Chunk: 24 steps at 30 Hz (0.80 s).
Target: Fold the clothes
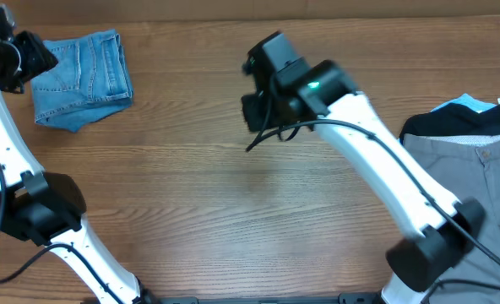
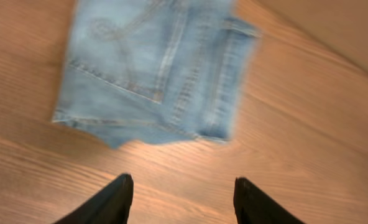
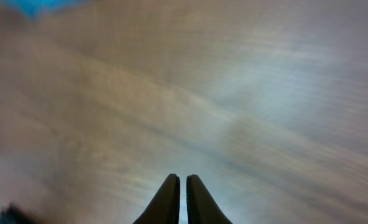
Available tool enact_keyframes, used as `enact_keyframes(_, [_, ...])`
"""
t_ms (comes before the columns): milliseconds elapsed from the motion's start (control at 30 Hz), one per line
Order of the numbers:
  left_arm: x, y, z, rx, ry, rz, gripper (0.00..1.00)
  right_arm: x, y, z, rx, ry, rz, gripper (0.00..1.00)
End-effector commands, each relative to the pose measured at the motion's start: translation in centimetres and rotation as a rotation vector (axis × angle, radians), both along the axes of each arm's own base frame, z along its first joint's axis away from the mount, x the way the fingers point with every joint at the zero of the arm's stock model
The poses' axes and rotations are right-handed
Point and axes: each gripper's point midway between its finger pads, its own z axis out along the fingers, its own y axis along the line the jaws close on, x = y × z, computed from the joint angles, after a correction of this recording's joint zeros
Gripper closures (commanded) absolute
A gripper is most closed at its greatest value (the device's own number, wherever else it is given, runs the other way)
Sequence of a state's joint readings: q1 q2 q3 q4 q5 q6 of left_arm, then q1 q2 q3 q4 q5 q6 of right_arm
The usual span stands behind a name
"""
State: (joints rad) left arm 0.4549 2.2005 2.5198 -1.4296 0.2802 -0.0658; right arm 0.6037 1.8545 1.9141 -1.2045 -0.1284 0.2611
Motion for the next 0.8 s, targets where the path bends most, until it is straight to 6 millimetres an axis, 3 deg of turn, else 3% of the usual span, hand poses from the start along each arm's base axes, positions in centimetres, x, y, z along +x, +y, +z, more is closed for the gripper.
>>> enact_keyframes(0, [-2.1, -6.9, 9.3, 0.090, -0.183, -0.254, 0.22, 0.5, -5.8, 14.4, 0.072, -0.366, -0.153, 0.91])
enact_keyframes(33, [-3.0, -8.4, 10.7, 0.108, -0.202, -0.287, 0.00, -0.1, -7.3, 16.8, 0.085, -0.418, -0.185, 0.87])
enact_keyframes(67, [-4.2, -10.0, 12.3, 0.134, -0.218, -0.311, 0.00, -0.7, -8.6, 18.7, 0.096, -0.461, -0.210, 0.80])
enact_keyframes(133, [-6.4, -12.0, 14.4, 0.187, -0.233, -0.327, 0.00, -2.5, -11.4, 22.6, 0.127, -0.554, -0.267, 0.53])
enact_keyframes(200, [-9.0, -13.3, 16.3, 0.250, -0.234, -0.283, 0.00, -4.4, -13.9, 25.5, 0.150, -0.630, -0.315, 0.06])
enact_keyframes(233, [-9.8, -13.9, 17.0, 0.270, -0.240, -0.264, 0.00, -5.4, -15.1, 26.7, 0.158, -0.664, -0.340, 0.00])
enact_keyframes(367, [-13.1, -18.4, 19.9, 0.266, -0.333, -0.338, 0.00, -10.4, -18.9, 30.5, 0.208, -0.789, -0.402, 0.00])
enact_keyframes(533, [-17.5, -22.1, 22.0, 0.269, -0.410, -0.438, 0.00, -15.9, -21.5, 32.6, 0.271, -0.872, -0.412, 0.00])
enact_keyframes(633, [-20.0, -23.0, 21.1, 0.281, -0.386, -0.482, 0.00, -18.5, -22.7, 32.7, 0.284, -0.889, -0.413, 0.00])
enact_keyframes(767, [-22.2, -22.8, 17.9, 0.244, -0.280, -0.455, 0.00, -20.5, -23.6, 31.5, 0.265, -0.863, -0.410, 0.00])
